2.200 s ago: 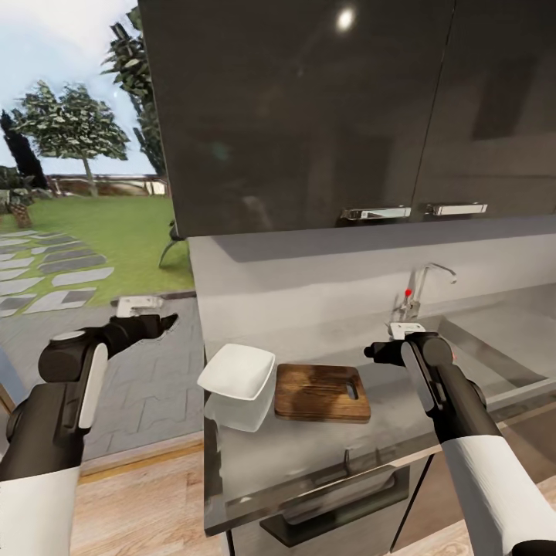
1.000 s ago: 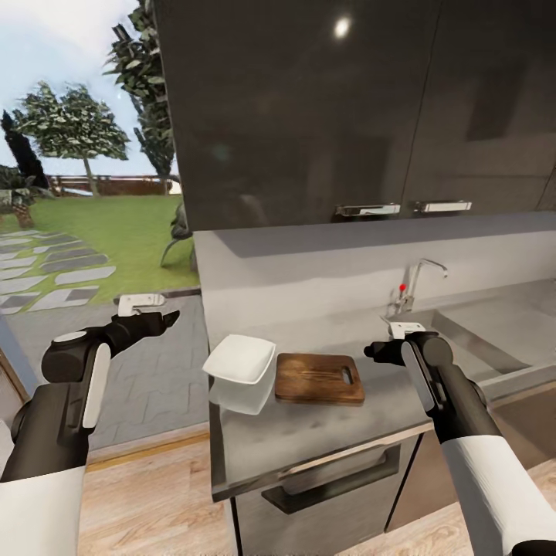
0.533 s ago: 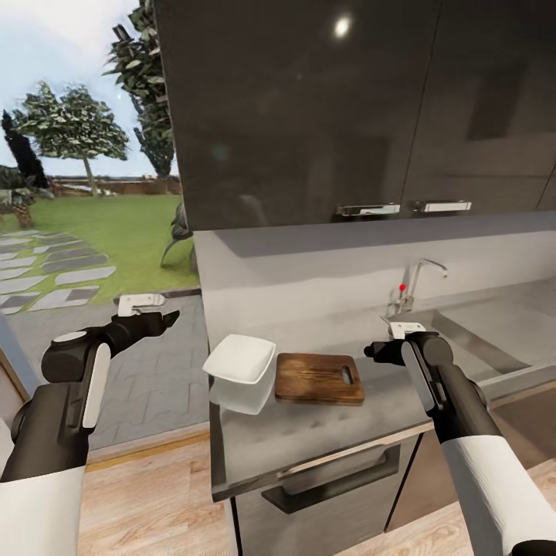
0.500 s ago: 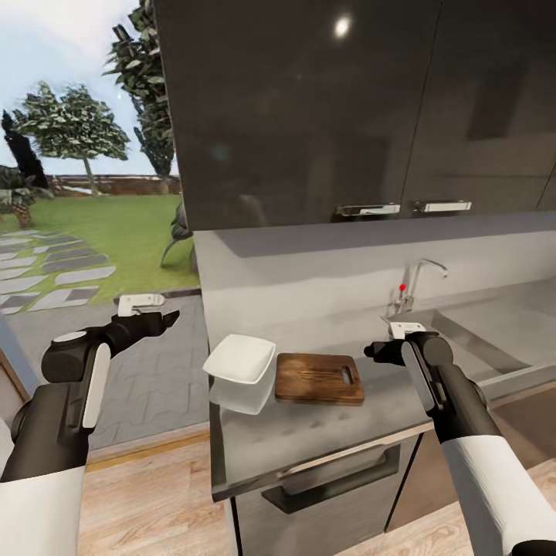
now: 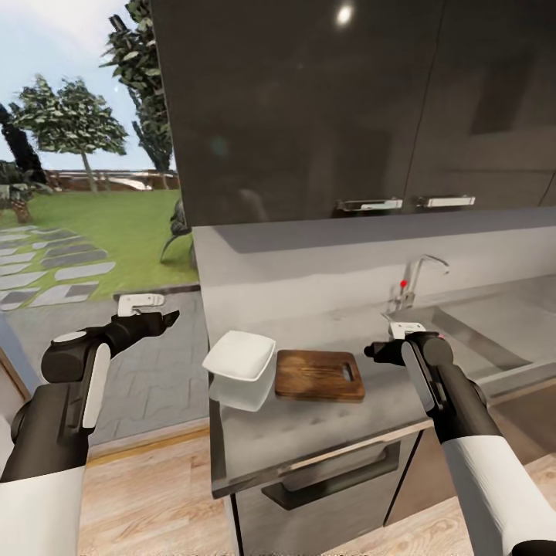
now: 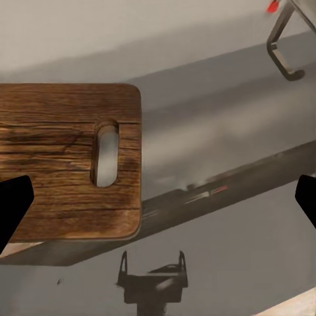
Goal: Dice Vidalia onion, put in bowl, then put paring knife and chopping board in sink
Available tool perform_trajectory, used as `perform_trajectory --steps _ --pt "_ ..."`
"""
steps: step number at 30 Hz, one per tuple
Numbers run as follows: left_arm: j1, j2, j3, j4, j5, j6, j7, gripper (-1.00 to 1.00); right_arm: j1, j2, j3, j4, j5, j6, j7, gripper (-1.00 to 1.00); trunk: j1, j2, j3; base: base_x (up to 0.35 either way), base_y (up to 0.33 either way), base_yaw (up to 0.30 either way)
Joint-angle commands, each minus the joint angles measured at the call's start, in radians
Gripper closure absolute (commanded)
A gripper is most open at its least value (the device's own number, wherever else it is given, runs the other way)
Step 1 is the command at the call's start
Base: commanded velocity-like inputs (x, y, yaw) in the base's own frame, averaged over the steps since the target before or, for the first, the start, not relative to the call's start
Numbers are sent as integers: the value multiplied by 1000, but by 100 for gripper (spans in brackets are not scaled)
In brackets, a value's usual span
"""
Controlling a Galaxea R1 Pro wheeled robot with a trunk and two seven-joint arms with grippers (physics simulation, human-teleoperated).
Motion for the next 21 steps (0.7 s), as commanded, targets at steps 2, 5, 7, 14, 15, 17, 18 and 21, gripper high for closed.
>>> perform_trajectory --steps 2,5,7,14,15,17,18,21 --pt "-1 0 1 -1 1 5 -4 -100 -1 -1 2 -1 -10 3 -10 -100 1 -3 -6 0 0 0" --pt "-1 -3 0 -1 1 5 -4 -100 -1 -1 2 -1 -10 3 -10 -100 1 -3 -11 0 0 0" --pt "-2 -6 0 -1 1 5 -4 -100 -1 -1 2 -1 -10 3 -10 -100 1 -3 -14 0 0 0" --pt "-1 -12 0 -1 1 5 -4 -100 -1 -1 2 -1 -10 3 -10 -100 1 -3 -25 0 0 0" --pt "-1 -13 0 -1 1 5 -4 -100 -1 -1 2 -1 -10 3 -11 -100 1 -3 -27 0 0 0" --pt "-1 -13 0 -1 1 5 -4 -100 -1 -1 2 -1 -10 3 -11 -100 1 -3 -30 0 0 0" --pt "-1 -13 0 -1 1 5 -4 -100 -1 -1 2 -1 -10 3 -11 -100 1 -3 -31 0 0 0" --pt "-2 -14 0 -1 1 5 -4 -100 -1 -1 2 -1 -10 3 -11 -100 1 -3 -33 0 0 0"
